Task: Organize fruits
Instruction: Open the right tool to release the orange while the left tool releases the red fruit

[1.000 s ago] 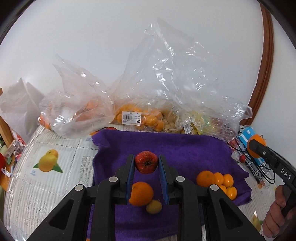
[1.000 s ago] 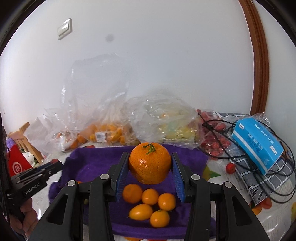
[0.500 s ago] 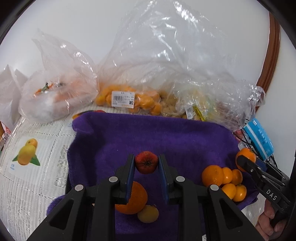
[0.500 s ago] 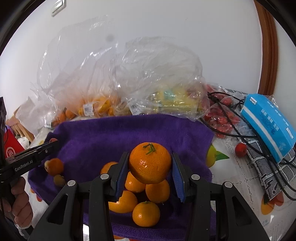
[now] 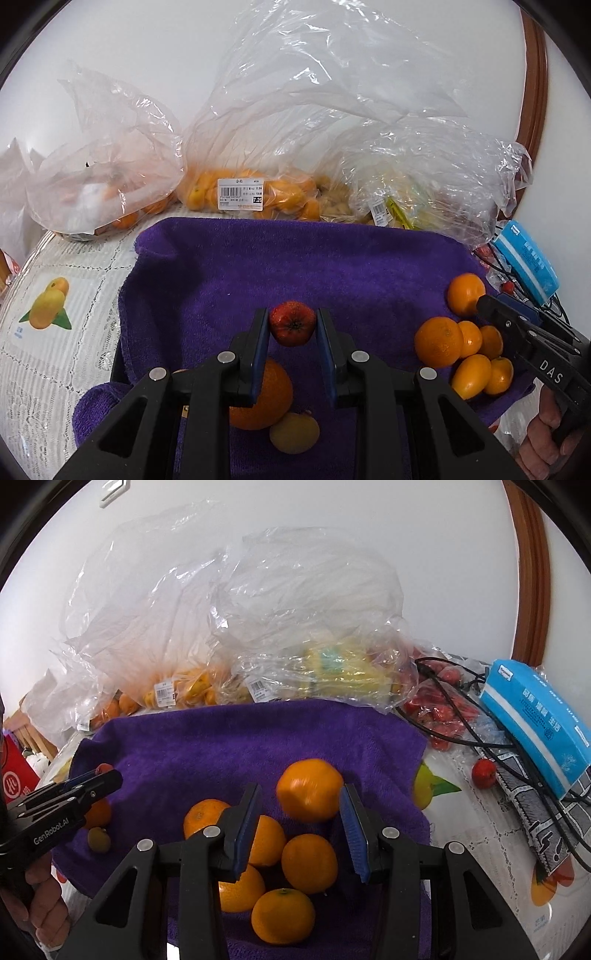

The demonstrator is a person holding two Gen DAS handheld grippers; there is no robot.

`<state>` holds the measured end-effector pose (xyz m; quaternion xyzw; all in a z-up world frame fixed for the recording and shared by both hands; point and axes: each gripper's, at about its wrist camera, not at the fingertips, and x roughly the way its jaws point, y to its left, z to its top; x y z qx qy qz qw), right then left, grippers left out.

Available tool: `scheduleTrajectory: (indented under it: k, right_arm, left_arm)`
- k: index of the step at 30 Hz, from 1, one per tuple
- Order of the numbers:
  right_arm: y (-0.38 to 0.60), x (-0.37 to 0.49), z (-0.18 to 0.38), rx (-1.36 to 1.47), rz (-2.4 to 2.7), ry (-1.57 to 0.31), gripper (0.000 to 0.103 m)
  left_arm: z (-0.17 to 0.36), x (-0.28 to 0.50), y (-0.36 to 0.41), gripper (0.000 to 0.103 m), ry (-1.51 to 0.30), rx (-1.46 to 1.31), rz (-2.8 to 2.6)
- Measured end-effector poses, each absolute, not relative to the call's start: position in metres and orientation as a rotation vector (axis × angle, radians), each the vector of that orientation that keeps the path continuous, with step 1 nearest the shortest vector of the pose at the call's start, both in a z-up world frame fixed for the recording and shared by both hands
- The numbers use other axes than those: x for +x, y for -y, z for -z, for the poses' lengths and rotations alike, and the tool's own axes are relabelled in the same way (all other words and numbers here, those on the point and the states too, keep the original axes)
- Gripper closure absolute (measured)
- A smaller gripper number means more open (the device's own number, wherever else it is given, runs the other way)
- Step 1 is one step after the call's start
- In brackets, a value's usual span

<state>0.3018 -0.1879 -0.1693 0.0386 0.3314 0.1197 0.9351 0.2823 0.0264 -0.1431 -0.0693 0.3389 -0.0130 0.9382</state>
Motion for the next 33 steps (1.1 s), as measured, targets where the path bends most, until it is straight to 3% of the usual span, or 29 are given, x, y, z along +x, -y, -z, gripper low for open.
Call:
scheduleTrajectory:
  k: [8, 33]
  right_arm:
    - [0.185, 0.302, 0.174, 0.087, -0.255, -0.695, 0.059]
    - [0.185, 0.304, 0.178, 0.117, -0.279, -0.721, 0.059]
  left_arm:
    - [0.152, 0.290, -0.046, 0.079, -0.735, -0.262, 0.035]
    - [0.155, 0.291, -0.038, 0.079, -0.734, -0.246, 0.071]
